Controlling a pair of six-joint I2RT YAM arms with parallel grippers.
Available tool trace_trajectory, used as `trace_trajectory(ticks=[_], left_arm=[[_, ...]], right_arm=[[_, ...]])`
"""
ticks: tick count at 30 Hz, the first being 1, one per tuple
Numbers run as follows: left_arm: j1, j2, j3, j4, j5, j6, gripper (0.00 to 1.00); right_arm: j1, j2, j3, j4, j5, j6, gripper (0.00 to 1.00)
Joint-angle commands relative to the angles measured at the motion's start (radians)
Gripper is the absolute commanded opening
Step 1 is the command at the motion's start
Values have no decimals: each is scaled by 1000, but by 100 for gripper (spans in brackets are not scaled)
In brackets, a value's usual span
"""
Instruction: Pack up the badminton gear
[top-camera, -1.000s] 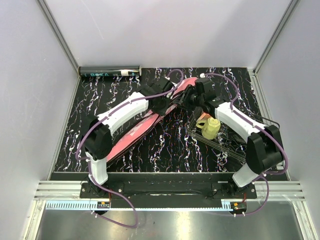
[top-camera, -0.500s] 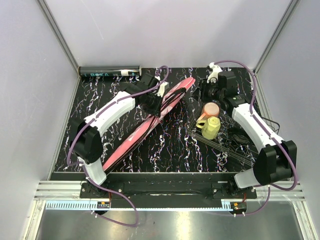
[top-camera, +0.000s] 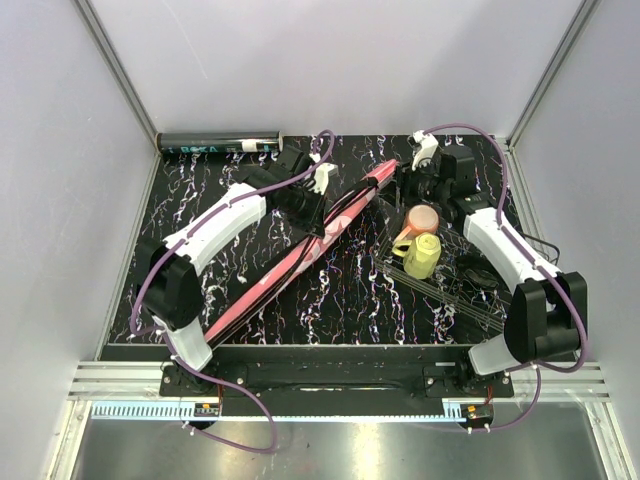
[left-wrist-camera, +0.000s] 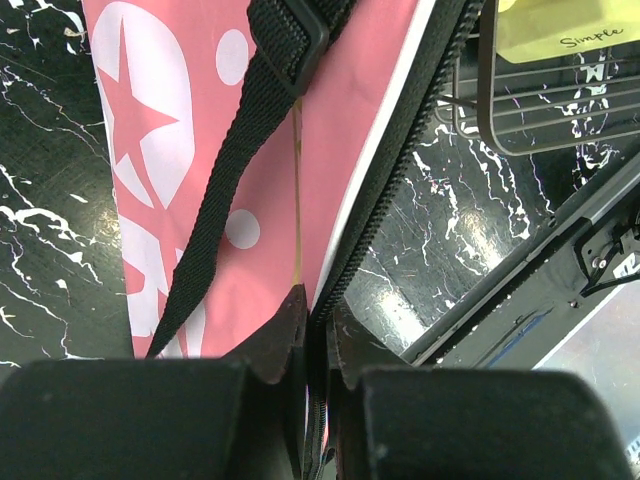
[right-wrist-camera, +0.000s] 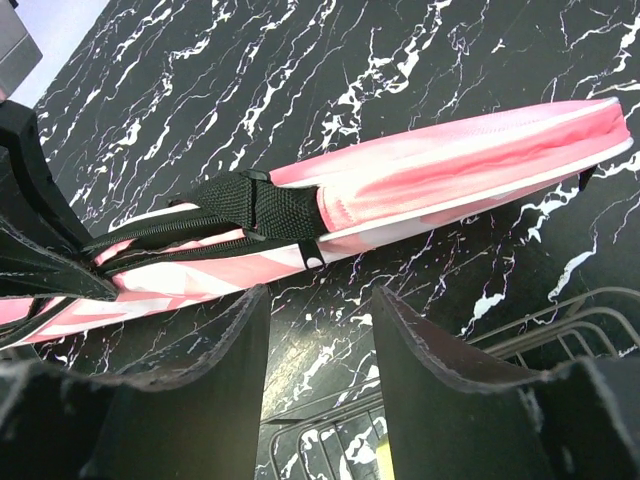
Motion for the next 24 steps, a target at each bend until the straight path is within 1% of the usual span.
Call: trace_trajectory(ticks=[1,6,8,14,19,23,24], left_arm=[[3,-73,2,57,77,-5,0],[3,-78,2,57,86,-4,0],[3,-80,2,57,88,-4,0],[3,-80,-4,65,101,-4,0],[3,-76,-5,65,103,-2,0],[3,-70,-7,65,103,-2,0],[3,-70,-7,65,106,-2,0]], right_arm=[[-15,21,5,95,-86,-24,53],[-18,54,27,99,-166,-5,54],[-18,64,28,141,-166,-5,53],[-20,79,42,149,-181,-7,53],[-20,77,45,149,-161,-14,52],[-20,73,62,120,-129,-25,48],[-20,76,77,114,-126,-28,46]])
